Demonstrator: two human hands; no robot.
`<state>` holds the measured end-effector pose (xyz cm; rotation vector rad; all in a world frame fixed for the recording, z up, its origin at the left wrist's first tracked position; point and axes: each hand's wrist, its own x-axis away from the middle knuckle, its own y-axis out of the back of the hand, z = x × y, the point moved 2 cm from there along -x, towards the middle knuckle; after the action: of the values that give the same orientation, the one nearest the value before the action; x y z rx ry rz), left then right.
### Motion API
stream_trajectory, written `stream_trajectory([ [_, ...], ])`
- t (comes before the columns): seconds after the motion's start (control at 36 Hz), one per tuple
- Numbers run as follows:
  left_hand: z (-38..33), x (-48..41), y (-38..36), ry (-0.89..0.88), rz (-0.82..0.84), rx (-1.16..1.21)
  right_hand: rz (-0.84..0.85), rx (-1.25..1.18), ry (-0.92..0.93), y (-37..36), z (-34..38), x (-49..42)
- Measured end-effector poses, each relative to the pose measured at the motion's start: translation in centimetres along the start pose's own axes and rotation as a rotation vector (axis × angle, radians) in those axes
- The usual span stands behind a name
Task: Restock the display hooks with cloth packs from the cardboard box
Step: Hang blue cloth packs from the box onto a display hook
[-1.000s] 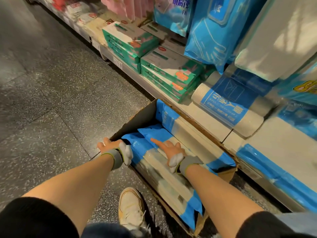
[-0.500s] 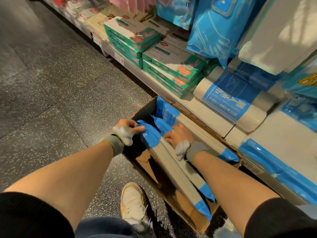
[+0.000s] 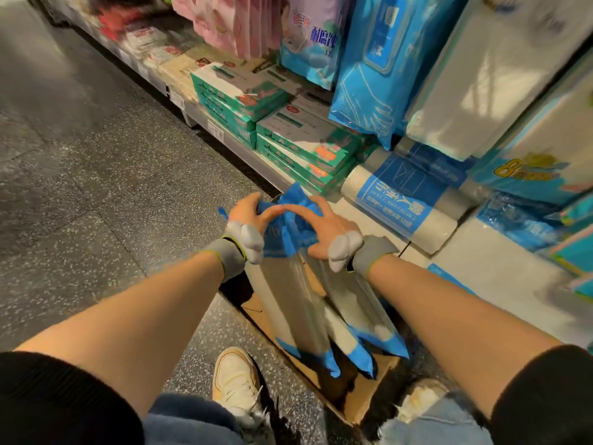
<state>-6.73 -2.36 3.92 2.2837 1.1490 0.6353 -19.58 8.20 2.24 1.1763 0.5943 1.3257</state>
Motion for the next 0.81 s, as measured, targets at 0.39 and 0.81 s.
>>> stream_trajectory([
  [0.39, -12.5, 7.1, 7.1, -0.211, -0.018, -0.184, -0.353, -0.435, -0.197, 11.2, 1.1, 8.2],
  [0.81, -29.1, 13.2, 14.1, -0.517, -0.193, -0.187, -0.896, -0.355, 0.115, 29.2, 6.5, 18.5],
])
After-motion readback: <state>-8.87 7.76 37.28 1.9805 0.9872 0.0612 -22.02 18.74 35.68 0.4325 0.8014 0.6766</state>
